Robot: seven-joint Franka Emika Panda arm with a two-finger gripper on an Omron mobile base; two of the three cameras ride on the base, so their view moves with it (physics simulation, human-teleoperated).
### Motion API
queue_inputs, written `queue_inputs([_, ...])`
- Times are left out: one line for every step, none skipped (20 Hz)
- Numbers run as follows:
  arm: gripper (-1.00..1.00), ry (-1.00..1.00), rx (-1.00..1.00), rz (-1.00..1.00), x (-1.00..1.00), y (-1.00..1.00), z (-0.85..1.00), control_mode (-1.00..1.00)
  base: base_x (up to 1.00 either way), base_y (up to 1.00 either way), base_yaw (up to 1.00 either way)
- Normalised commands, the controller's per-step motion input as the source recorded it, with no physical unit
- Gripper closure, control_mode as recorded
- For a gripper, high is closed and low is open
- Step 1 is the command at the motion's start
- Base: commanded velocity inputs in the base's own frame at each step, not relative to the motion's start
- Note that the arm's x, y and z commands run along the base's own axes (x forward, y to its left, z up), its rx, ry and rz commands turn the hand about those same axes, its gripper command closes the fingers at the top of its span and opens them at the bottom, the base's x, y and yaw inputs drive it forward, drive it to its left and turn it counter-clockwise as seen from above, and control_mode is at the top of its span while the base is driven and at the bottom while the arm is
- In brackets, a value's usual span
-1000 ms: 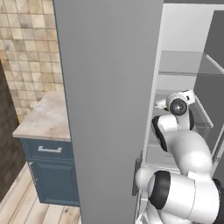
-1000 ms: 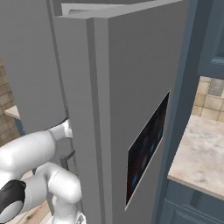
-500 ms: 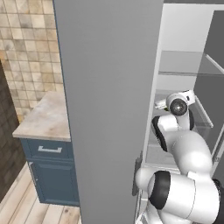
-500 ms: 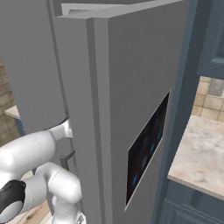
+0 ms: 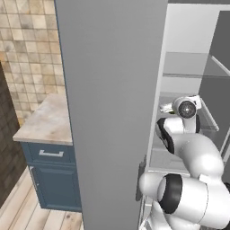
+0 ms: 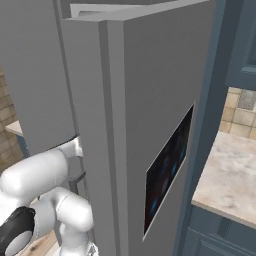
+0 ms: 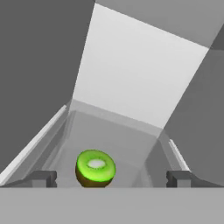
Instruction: Retrieve the apple and kiwi from the fridge and place them into the bowl on the dining table.
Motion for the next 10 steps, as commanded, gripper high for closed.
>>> queue_inputs([-1.0,0.09,0.12,0.05,-0.05,0.0,0.0,-1.0,0.0,0.0,0.0])
queue_inputs([-1.0,0.15,0.13,0.05,0.0,0.0,0.0,-1.0,0.0,0.0,0.0])
queue_inputs([-1.0,0.17,0.17,0.05,0.0,0.0,0.0,-1.0,0.0,0.0,0.0])
queue_inputs([-1.0,0.23,0.18,0.04,-0.02,0.0,0.0,-1.0,0.0,0.0,0.0])
queue_inputs([-1.0,0.23,0.17,0.03,-0.11,0.0,0.0,-1.0,0.0,0.0,0.0])
queue_inputs([-1.0,0.3,0.19,0.0,-0.2,0.0,0.0,-1.0,0.0,0.0,0.0])
queue_inputs([-1.0,0.31,0.19,0.0,-0.24,0.0,0.0,-1.0,0.0,0.0,0.0])
queue_inputs([-1.0,0.34,0.2,0.0,-0.26,0.0,0.0,-1.0,0.0,0.0,0.0])
queue_inputs([-1.0,0.33,0.2,0.01,-0.27,0.0,0.0,-1.0,0.0,0.0,0.0])
queue_inputs([-1.0,0.35,0.2,0.02,-0.26,0.0,0.0,-1.0,0.0,0.0,0.0])
